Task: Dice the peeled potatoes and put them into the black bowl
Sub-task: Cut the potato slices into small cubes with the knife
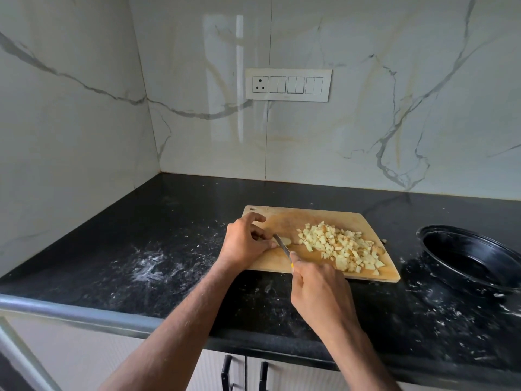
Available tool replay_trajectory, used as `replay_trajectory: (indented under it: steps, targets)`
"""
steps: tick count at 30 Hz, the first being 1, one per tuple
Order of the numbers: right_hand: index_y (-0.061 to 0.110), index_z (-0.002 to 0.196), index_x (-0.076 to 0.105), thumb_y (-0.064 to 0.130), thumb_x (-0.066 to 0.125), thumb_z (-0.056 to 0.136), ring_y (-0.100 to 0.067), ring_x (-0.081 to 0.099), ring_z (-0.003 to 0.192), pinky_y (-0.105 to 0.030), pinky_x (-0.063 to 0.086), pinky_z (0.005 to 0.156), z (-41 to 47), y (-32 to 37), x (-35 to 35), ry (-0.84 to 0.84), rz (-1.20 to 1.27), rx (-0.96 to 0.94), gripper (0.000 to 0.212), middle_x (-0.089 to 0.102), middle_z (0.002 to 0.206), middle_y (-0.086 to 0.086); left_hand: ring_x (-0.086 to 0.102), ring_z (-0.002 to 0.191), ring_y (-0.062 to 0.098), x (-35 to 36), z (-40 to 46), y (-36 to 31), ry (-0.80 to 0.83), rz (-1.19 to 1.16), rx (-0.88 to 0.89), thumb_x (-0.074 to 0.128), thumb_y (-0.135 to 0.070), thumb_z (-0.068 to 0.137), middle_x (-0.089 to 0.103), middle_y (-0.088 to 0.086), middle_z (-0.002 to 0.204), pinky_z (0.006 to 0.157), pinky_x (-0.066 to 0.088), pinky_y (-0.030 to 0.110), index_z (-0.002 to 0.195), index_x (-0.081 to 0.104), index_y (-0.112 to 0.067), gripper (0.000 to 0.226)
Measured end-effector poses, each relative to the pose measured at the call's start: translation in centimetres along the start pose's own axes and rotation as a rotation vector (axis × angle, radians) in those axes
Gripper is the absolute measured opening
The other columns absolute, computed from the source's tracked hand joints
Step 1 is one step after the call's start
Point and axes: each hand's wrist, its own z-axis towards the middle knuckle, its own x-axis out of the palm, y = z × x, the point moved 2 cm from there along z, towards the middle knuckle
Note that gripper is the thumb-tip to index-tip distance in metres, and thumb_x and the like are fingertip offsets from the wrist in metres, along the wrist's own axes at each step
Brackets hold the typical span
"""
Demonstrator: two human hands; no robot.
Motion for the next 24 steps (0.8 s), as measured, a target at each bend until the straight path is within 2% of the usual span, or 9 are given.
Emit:
replay_trajectory:
  steps: [5, 9, 11, 13, 17, 20, 24]
  targets:
    - [0.025, 0.134, 0.062, 0.029, 0.049, 0.102, -0.009, 0.051, 0.041, -0.021, 0.048, 0.041, 0.3, 0.1, -0.1, 0.029, 0.021, 0.002, 0.035, 0.060, 0.057, 0.009, 0.066, 0.073, -0.011, 0.1, 0.0, 0.0, 0.009, 0.027, 0.027, 0.094, -0.023, 0.066, 0.073, -0.018, 0.075, 0.074, 0.047, 0.005, 0.115, 0.064, -0.025, 0.057]
    - [0.021, 0.112, 0.073, 0.029, 0.046, 0.103, -0.008, 0.049, 0.039, -0.022, 0.047, 0.041, 1.0, -0.1, 0.0, 0.026, 0.008, 0.014, 0.030, 0.055, 0.052, 0.010, 0.066, 0.075, -0.008, 0.2, 0.2, 0.0, 0.017, 0.042, 0.045, 0.093, -0.023, 0.067, 0.074, -0.018, 0.077, 0.077, 0.050, 0.010, 0.109, 0.064, -0.027, 0.051]
    - [0.019, 0.100, 0.073, 0.032, 0.042, 0.104, -0.008, 0.050, 0.041, -0.023, 0.048, 0.043, 1.3, 0.0, 0.3, 0.032, -0.035, 0.017, 0.034, 0.055, 0.053, 0.009, 0.067, 0.075, -0.007, 0.2, 0.3, 0.1, 0.018, 0.033, 0.046, 0.093, -0.021, 0.067, 0.074, -0.016, 0.077, 0.077, 0.051, 0.011, 0.106, 0.065, -0.027, 0.048]
    - [0.018, 0.097, 0.072, 0.032, 0.042, 0.104, -0.007, 0.050, 0.043, -0.026, 0.051, 0.047, 1.7, 0.3, 0.7, 0.021, -0.065, 0.002, 0.034, 0.058, 0.056, 0.009, 0.069, 0.076, -0.003, 0.2, 0.3, 0.2, 0.021, 0.023, 0.046, 0.092, -0.019, 0.067, 0.075, -0.014, 0.077, 0.077, 0.051, 0.012, 0.104, 0.066, -0.027, 0.046]
    - [0.019, 0.112, 0.071, 0.030, 0.044, 0.104, -0.008, 0.055, 0.050, -0.028, 0.053, 0.050, 2.0, 0.5, 1.1, 0.007, -0.061, -0.020, 0.030, 0.066, 0.068, 0.008, 0.066, 0.073, 0.004, 0.4, 0.3, 0.2, 0.039, 0.012, 0.059, 0.090, -0.013, 0.069, 0.074, -0.011, 0.076, 0.073, 0.049, 0.012, 0.100, 0.069, -0.030, 0.041]
    - [0.021, 0.122, 0.068, 0.027, 0.045, 0.102, -0.011, 0.057, 0.052, -0.032, 0.054, 0.051, 1.5, 0.3, 1.2, 0.016, -0.054, -0.027, 0.031, 0.065, 0.069, 0.007, 0.057, 0.067, 0.001, 0.5, 0.2, -0.1, 0.056, 0.047, 0.079, 0.087, -0.011, 0.071, 0.072, -0.011, 0.078, 0.066, 0.043, 0.008, 0.097, 0.072, -0.031, 0.037]
    - [0.024, 0.130, 0.064, 0.030, 0.047, 0.102, -0.011, 0.056, 0.053, -0.031, 0.052, 0.050, 0.4, -0.3, 0.8, 0.026, -0.043, -0.023, 0.033, 0.060, 0.065, 0.007, 0.060, 0.070, 0.003, 0.5, 0.3, -0.1, 0.044, 0.059, 0.077, 0.088, -0.014, 0.071, 0.072, -0.012, 0.080, 0.067, 0.043, 0.006, 0.098, 0.070, -0.033, 0.038]
